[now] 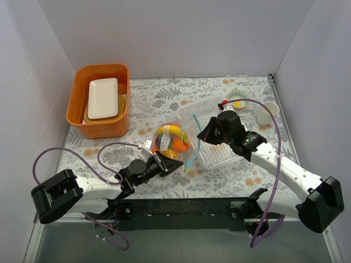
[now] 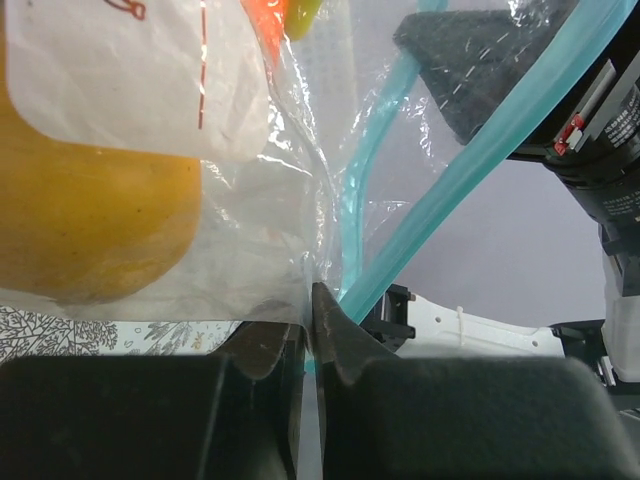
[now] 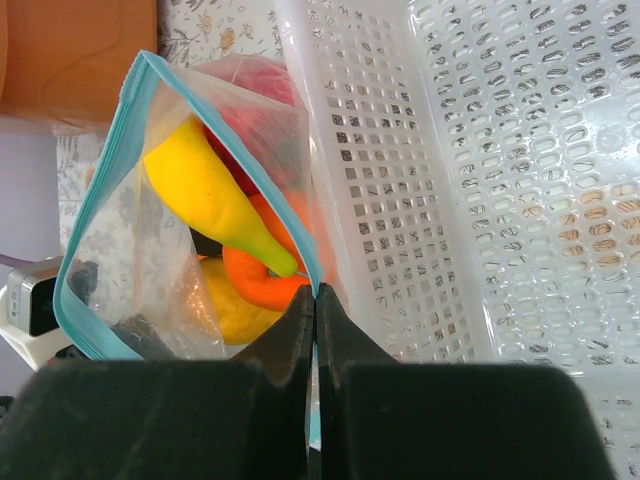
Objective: Place the food in the zip-top bag and seal the zipper
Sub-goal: Zip the zipper food storage bag at the center of the board.
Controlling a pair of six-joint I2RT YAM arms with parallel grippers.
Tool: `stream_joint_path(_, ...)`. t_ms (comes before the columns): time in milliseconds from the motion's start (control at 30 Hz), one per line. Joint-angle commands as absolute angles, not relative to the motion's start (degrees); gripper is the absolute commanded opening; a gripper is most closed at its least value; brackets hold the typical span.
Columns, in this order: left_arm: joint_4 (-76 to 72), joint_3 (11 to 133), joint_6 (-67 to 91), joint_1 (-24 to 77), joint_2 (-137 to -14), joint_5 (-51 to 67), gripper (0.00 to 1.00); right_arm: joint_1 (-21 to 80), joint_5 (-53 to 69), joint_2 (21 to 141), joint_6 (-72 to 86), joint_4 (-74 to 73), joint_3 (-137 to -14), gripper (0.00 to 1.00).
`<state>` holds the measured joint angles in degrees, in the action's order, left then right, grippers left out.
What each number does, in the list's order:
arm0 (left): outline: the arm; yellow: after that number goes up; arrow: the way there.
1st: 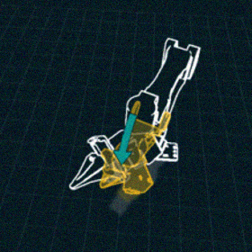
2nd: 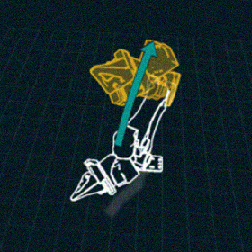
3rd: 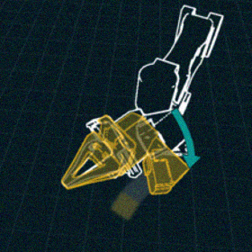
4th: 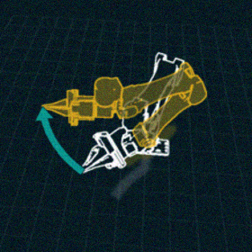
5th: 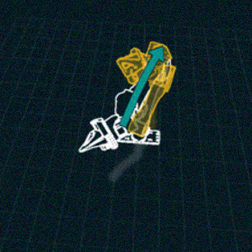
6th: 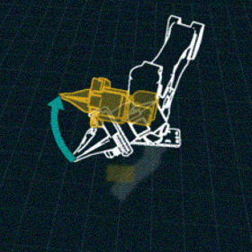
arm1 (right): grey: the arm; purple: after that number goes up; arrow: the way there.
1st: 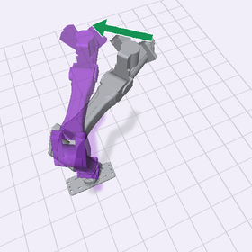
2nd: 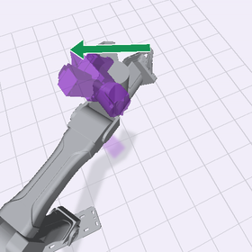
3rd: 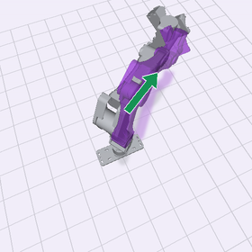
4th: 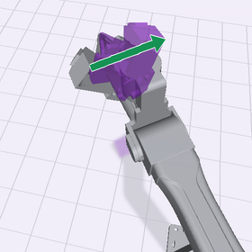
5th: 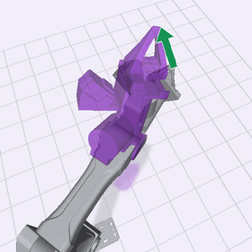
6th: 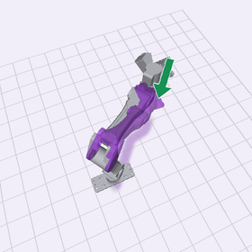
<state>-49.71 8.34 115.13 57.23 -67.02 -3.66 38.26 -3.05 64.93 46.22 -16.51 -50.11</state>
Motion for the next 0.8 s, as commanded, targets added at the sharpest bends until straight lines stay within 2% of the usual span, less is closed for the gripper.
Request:
stream_joint_path(0,-46.3,10.4,133.8,57.4,-65.0,-3.4,0.03,38.1,-5.1,63.9,42.5,-19.8,-55.7,0.07)
stream_joint_path(33,-45.2,10.6,133.4,57.2,-63.9,-3.3,0.02,38.1,-6.4,63.6,41.4,-21.2,-57.1,0.14)
stream_joint_path(67,-43.4,11.2,132.5,57.1,-63.3,-3.3,0.02,38.0,-7.3,63.3,40.4,-22.7,-58.3,0.30)
stream_joint_path(200,-37.2,14.9,128.0,56.9,-61.6,-2.7,0.01,38.1,-8.5,59.0,38.9,-29.0,-60.2,0.47)
stream_joint_path(300,-33.6,18.1,124.4,56.9,-61.6,-2.5,0.01,38.2,-4.4,54.8,40.3,-28.5,-56.6,0.50)
stream_joint_path(400,-31.3,20.2,122.8,56.9,-62.2,-2.5,0.00,41.3,3.5,52.5,42.8,-26.0,-51.2,0.45)
stream_joint_path(567,-30.6,20.7,122.3,56.7,-63.0,-2.1,0.00,50.6,0.4,52.8,46.1,-26.5,-49.7,0.42)
stream_joint_path(767,-30.4,20.5,122.3,56.7,-63.2,-2.5,0.00,53.6,-1.6,56.8,44.9,-28.2,-52.2,0.41)
